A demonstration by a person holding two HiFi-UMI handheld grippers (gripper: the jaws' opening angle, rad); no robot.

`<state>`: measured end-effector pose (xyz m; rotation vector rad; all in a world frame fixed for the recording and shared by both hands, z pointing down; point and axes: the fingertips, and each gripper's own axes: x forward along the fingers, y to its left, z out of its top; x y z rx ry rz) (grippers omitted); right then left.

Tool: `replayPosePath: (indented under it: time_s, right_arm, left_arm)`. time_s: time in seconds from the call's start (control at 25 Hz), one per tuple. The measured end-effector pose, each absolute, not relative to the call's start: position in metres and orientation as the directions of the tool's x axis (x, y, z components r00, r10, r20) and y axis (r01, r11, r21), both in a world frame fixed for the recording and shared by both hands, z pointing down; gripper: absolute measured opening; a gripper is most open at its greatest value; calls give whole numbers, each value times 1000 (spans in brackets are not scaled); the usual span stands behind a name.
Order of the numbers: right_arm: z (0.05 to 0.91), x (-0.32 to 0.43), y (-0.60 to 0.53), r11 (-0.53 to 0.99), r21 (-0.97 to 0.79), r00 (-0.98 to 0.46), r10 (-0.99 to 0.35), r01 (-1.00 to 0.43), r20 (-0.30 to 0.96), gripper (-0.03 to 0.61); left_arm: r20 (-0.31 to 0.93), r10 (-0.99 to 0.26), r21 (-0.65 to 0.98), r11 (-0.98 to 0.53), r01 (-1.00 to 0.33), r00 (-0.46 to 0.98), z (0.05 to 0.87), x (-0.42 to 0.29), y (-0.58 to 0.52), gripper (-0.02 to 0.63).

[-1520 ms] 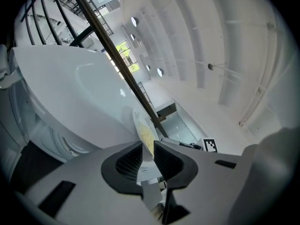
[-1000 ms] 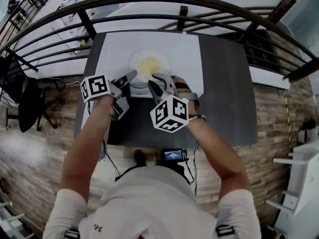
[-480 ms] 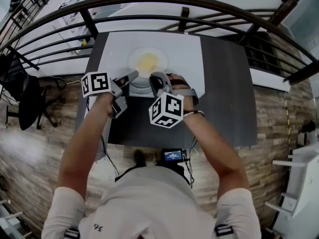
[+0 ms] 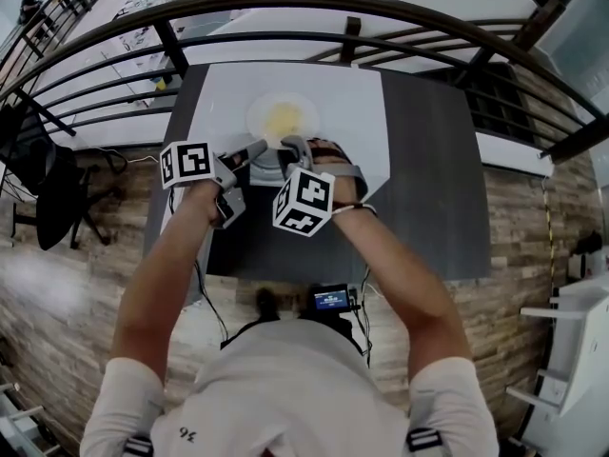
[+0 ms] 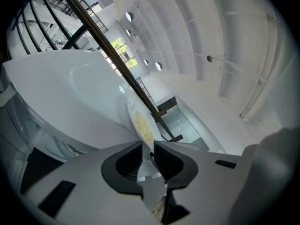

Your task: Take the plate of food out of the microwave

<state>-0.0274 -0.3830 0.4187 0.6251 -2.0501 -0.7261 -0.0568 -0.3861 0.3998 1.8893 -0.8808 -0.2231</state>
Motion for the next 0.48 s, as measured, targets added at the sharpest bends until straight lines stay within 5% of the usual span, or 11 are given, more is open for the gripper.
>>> replayPosePath:
  time_s: [0.48]
  right_arm:
    - [418,-30,-398,706,689,-501,-660,-161,560,58]
  left_arm:
    - [152,-687,830,-301,-469,710,397,-70,-367,60]
